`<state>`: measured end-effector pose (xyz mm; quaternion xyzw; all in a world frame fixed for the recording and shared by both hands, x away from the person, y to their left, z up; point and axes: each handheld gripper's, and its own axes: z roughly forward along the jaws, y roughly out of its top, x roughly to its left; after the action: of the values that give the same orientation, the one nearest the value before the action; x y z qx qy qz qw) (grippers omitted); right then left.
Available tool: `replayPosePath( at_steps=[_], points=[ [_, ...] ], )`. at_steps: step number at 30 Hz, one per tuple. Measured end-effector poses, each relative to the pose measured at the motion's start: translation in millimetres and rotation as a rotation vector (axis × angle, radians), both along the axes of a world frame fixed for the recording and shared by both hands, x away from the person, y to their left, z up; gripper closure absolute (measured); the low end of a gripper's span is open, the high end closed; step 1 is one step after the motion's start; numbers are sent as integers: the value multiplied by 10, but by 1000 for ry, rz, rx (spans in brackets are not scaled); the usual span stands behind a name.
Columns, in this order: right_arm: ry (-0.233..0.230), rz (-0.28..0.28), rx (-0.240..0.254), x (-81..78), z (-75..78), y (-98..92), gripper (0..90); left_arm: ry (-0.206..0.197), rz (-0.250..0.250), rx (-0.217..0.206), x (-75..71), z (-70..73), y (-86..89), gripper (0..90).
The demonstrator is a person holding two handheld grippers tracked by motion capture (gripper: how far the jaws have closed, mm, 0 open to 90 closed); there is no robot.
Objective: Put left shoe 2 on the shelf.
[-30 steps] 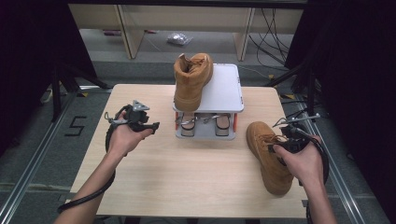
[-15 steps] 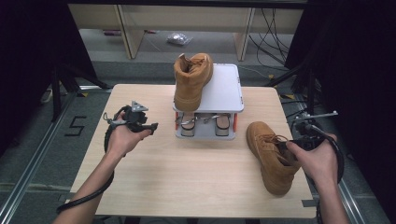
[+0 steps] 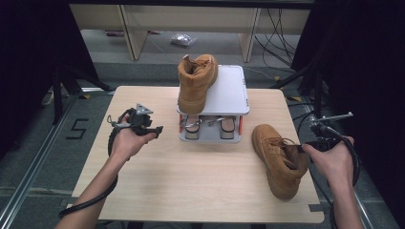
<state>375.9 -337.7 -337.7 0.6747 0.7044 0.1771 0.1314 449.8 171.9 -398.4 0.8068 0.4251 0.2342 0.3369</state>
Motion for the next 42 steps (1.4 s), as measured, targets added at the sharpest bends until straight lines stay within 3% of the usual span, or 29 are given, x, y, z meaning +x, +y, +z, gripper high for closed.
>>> replayPosePath(
  at_steps=[9, 11, 12, 14, 16, 20, 23, 27, 29, 31, 33, 38, 39, 42],
  points=[
    [76, 13, -14, 119, -258, -17, 650, 2, 8, -4, -7, -17, 1, 490],
    [113, -19, -6, 141, -289, 34, 656, 3, 10, -6, -5, -25, -3, 490],
    [101, 46, -44, 169, -323, -10, 659, 3, 6, 0, -5, -24, 1, 490],
    [118, 12, -29, 196, -376, 43, 668, 11, 3, 1, -12, -22, 1, 490],
    [135, 45, -55, 235, -417, 46, 690, 10, 0, 1, -12, -33, 2, 490],
    [165, 41, -70, 296, -488, 117, 759, 11, 15, -8, -18, -53, 6, 490],
    [175, 110, -115, 312, -481, 107, 791, 16, 12, 2, -15, -60, 22, 490],
    [170, 96, -113, 298, -467, 151, 840, 17, 9, 2, -18, -75, 28, 490],
    [155, 133, -136, 292, -444, 147, 849, 13, 8, 0, -12, -88, 36, 491],
    [151, 110, -137, 283, -435, 188, 853, 14, 14, -1, -15, -90, 41, 491],
    [144, 140, -159, 295, -417, 189, 857, 13, 16, -2, -15, -95, 45, 490],
    [101, 134, -166, 295, -333, 237, 861, 16, 8, -3, -9, -115, 68, 491],
    [88, 157, -181, 303, -321, 220, 862, 20, 10, 1, -12, -116, 74, 491],
    [66, 133, -184, 287, -261, 243, 863, 17, 11, -5, -7, -135, 95, 492]
  ],
)
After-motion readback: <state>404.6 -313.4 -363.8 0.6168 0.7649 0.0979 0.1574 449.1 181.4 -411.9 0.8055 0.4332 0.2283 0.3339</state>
